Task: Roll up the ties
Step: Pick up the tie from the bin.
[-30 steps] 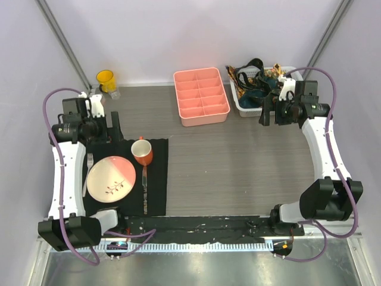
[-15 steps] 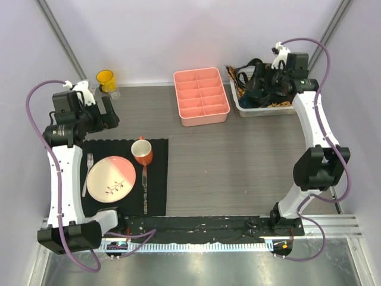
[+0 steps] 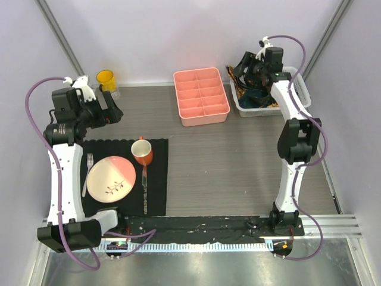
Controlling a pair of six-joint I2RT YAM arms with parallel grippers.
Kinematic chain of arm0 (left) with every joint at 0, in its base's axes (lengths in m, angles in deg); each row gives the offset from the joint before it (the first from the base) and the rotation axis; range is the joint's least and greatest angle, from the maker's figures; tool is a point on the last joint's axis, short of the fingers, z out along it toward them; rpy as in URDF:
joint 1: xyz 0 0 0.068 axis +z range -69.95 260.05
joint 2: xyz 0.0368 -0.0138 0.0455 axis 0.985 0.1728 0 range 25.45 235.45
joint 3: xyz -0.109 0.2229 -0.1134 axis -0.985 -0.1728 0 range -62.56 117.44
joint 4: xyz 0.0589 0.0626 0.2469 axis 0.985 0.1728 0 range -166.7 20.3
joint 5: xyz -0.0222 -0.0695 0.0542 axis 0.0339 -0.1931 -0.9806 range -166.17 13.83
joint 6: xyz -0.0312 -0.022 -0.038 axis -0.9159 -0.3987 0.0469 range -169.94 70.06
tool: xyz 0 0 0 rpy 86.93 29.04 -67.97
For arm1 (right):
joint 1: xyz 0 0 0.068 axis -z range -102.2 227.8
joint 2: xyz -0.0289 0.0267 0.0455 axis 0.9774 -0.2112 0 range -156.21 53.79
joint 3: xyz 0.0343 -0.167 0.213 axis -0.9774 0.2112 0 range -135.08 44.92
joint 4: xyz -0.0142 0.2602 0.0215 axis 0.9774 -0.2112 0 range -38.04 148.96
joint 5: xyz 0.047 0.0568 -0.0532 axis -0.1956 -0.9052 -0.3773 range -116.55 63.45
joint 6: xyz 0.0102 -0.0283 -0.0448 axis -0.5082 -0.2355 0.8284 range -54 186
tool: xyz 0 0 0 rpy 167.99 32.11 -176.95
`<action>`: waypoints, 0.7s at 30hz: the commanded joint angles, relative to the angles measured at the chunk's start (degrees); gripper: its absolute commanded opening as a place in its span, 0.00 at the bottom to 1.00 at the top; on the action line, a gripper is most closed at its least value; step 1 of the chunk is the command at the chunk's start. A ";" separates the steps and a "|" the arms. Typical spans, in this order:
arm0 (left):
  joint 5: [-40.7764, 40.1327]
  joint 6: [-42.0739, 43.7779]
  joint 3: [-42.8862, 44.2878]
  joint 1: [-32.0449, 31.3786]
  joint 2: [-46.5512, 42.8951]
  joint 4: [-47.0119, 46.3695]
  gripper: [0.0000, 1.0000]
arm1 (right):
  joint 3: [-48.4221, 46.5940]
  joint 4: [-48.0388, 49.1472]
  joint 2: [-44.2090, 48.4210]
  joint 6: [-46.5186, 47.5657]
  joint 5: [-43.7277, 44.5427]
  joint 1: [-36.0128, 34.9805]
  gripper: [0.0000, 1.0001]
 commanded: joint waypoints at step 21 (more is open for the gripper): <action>1.24 0.83 -1.66 0.23 1.42 -3.12 1.00 | -7.89 16.89 -15.68 -7.14 16.22 -1.08 0.57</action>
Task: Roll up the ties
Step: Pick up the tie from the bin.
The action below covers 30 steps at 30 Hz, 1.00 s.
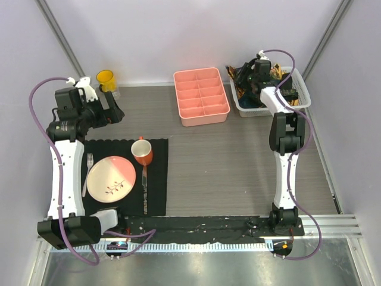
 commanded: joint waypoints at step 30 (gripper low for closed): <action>1.05 2.10 0.74 0.15 2.17 -0.47 1.00 | -11.41 16.62 -9.04 -0.30 1.03 0.32 0.34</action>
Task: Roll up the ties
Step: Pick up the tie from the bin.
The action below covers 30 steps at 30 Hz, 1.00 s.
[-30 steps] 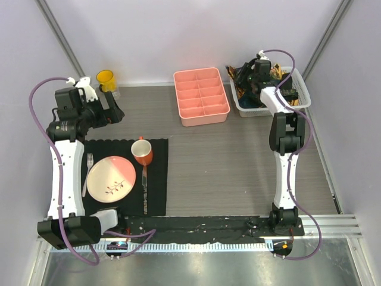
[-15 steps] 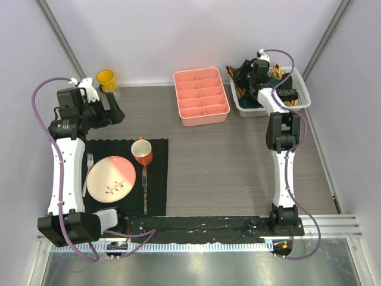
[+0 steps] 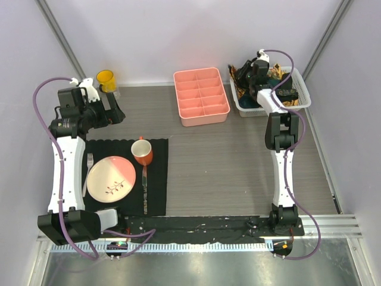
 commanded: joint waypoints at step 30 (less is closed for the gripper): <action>0.33 3.45 4.98 0.06 -6.07 0.63 1.00 | -5.03 0.82 31.61 -6.24 -31.22 11.81 0.01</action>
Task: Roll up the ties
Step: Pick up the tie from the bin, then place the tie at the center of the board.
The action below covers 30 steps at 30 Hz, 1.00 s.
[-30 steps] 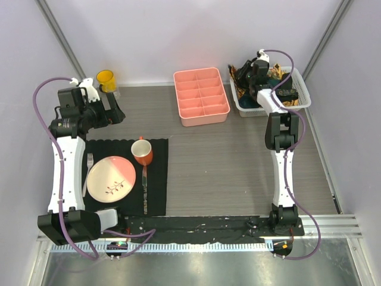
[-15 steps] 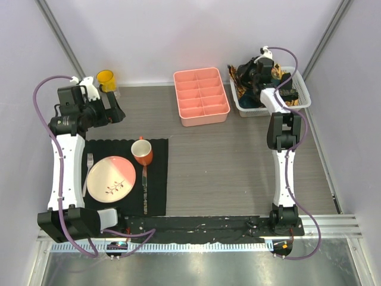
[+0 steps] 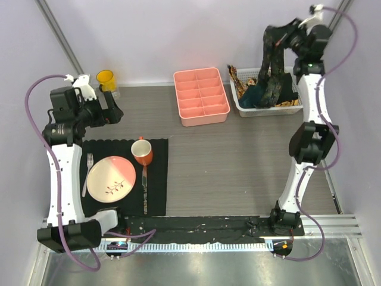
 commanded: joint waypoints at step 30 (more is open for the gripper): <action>10.63 28.99 -1.39 0.06 -14.69 12.13 1.00 | 48.25 -10.44 63.12 8.48 -14.72 7.86 0.01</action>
